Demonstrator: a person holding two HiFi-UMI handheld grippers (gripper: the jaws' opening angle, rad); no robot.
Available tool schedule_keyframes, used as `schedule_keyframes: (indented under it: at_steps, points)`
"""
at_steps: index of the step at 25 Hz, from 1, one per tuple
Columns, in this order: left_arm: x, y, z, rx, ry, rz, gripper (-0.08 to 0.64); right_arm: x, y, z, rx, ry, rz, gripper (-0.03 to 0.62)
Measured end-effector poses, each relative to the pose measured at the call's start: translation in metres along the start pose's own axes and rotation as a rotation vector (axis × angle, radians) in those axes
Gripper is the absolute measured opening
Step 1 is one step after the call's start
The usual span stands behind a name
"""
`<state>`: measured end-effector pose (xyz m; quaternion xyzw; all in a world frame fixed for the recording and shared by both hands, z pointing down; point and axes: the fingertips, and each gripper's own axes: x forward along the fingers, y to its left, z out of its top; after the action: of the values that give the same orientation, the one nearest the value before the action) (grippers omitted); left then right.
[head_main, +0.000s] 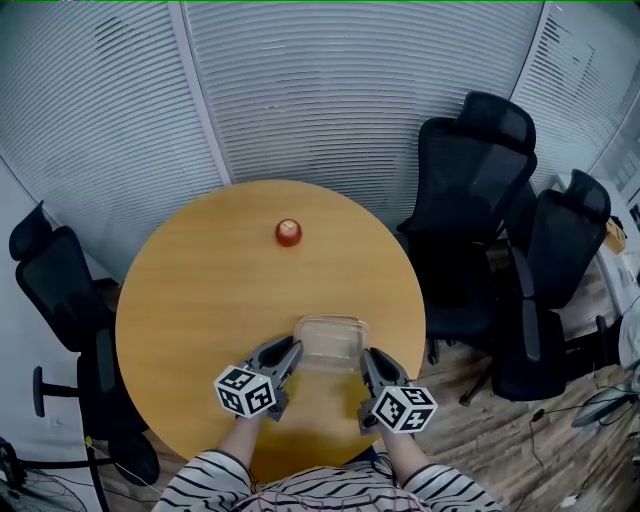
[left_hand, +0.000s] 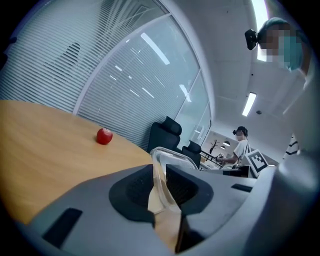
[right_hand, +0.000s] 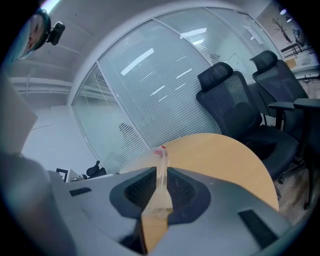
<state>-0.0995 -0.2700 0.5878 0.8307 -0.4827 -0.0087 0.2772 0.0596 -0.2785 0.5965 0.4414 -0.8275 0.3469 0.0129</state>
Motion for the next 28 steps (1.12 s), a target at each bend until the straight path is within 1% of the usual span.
schedule_keyframes:
  at_steps: [4, 5, 10, 14, 20, 28]
  points:
    - [-0.021, -0.014, 0.004, -0.008, -0.027, -0.022, 0.092, -0.020, 0.015, -0.002, 0.010, -0.033, -0.008, 0.069]
    - [-0.027, -0.017, 0.004, -0.010, -0.033, -0.030, 0.091, -0.024, 0.019, -0.003, 0.010, -0.042, -0.014, 0.048]
    - [-0.056, -0.028, 0.004, -0.004, -0.042, -0.058, 0.088, -0.046, 0.041, -0.010, -0.005, -0.075, -0.029, 0.046]
    - [-0.077, -0.038, 0.003, -0.002, -0.052, -0.084, 0.086, -0.064, 0.055, -0.019, 0.001, -0.102, -0.043, 0.046]
    - [-0.107, -0.051, -0.001, 0.017, -0.043, -0.135, 0.081, -0.089, 0.074, -0.037, 0.016, -0.133, -0.066, 0.044]
    - [-0.140, -0.059, -0.013, 0.016, -0.033, -0.173, 0.078, -0.112, 0.096, -0.060, 0.014, -0.154, -0.090, 0.043]
